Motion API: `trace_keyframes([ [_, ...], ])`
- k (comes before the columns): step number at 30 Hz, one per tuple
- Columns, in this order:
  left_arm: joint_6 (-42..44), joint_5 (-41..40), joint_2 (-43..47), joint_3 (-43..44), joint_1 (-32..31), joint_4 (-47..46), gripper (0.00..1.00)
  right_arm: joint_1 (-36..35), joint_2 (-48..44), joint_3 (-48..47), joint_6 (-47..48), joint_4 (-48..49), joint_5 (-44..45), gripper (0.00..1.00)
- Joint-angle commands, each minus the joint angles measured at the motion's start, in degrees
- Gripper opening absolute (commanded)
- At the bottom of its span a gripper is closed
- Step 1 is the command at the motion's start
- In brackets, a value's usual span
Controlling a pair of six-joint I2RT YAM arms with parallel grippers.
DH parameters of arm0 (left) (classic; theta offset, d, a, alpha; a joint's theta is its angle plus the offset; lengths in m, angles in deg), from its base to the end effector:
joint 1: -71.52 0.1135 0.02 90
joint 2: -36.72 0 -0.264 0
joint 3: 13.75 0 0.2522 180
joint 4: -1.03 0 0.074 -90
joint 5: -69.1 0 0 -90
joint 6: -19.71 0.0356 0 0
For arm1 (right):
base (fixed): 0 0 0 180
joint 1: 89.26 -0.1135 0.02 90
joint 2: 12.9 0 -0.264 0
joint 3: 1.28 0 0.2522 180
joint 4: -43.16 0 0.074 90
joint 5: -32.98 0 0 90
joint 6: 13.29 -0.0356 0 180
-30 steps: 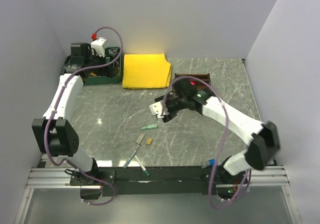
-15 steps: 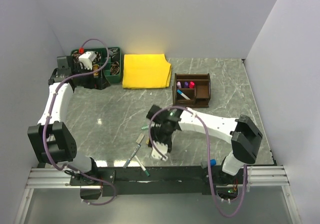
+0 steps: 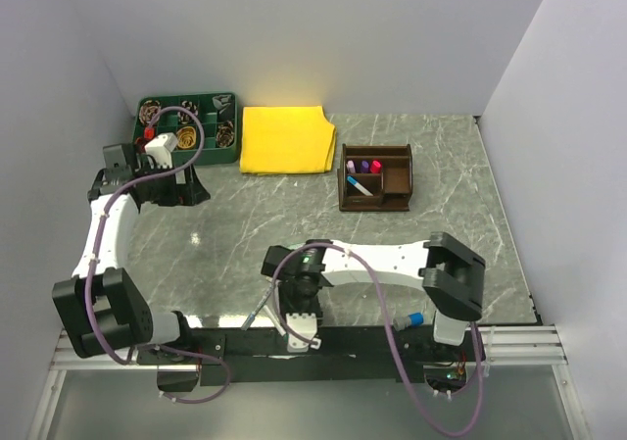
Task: Sort the stationery into containers
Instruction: Pick up the pen from the corner of the board.
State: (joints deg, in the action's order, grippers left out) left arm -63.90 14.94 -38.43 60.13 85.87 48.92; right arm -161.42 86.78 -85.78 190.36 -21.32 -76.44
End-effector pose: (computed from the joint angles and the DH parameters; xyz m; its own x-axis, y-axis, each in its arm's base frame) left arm 0.2684 0.0472 0.2853 -0.7095 -0.0884 -0.6992 0.2506 0.8957 -0.3674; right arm 0.0889 0.3150 0.2019 0.9600 0.1630 -0.2276 0.0914 -0.9509 -0.2956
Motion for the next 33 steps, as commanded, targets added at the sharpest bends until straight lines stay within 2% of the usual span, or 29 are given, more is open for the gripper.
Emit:
trace_keyframes([
  [1, -0.1, -2.4, -4.5, 5.3, 0.8, 2.8, 0.98, -3.1, 3.5, -4.5, 3.6, 1.4, -0.1, 0.49],
  [9, -0.2, -5.5, -6.2, 6.9, 0.9, 2.1, 0.98, -6.7, 6.2, -7.2, 5.8, -2.8, -3.4, 0.48],
  [18, -0.9, -5.2, -6.8, 8.6, 1.2, 2.2, 0.98, -8.6, 9.4, -9.1, 7.4, -5.3, -2.2, 0.47],
  [28, -1.5, -4.5, -4.9, 6.1, 1.6, 1.0, 0.98, -9.8, 12.2, -11.0, 6.9, -6.1, -1.1, 0.45],
  [33, -1.9, -3.8, -4.6, 6.3, 1.8, 1.0, 0.98, -10.2, 14.9, -13.4, 5.9, -7.7, 0.3, 0.39],
])
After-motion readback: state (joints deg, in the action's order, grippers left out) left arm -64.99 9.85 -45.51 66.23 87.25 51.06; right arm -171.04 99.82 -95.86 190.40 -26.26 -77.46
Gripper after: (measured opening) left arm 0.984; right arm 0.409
